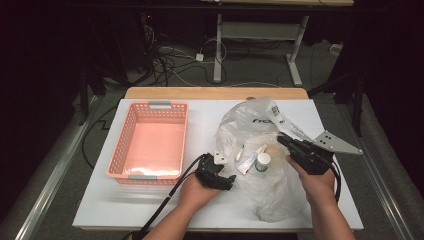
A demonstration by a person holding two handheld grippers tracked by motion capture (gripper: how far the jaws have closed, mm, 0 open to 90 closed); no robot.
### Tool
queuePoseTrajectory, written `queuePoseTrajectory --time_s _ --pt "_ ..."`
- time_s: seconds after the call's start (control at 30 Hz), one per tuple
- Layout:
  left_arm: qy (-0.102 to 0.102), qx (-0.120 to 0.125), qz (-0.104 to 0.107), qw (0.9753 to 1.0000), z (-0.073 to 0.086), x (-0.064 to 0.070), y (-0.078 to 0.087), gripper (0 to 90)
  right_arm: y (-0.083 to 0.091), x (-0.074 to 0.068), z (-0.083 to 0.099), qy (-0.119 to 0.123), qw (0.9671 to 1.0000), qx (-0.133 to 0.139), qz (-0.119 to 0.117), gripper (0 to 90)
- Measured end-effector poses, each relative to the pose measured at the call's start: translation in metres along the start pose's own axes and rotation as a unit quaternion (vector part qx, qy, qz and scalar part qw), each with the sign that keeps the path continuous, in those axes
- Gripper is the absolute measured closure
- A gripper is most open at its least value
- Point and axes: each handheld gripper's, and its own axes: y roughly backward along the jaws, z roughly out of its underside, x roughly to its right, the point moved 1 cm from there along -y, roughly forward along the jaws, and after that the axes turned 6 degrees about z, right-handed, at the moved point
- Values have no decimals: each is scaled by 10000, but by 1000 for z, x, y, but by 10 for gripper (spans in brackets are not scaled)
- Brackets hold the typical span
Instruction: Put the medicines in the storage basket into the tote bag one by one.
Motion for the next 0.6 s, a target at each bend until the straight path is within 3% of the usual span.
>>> queuePoseTrajectory --time_s 0.07,0.13,0.3,0.4,0.6 --pt "-181 43 143 9997 1 3 1 435 0 -2 0 29 10000 -9 -7 900" --pt "-222 67 241 9994 1 4 1 552 0 -2 0 63 10000 -16 -5 900" --pt "-456 68 282 9985 2 8 1 810 0 -5 5 57 9999 -112 -51 900" --pt "-418 67 333 9985 2 8 1 879 1 -6 8 48 9999 -153 -48 900" --pt "-321 135 442 9984 3 5 3 884 6 -6 8 80 9999 -125 -31 900"
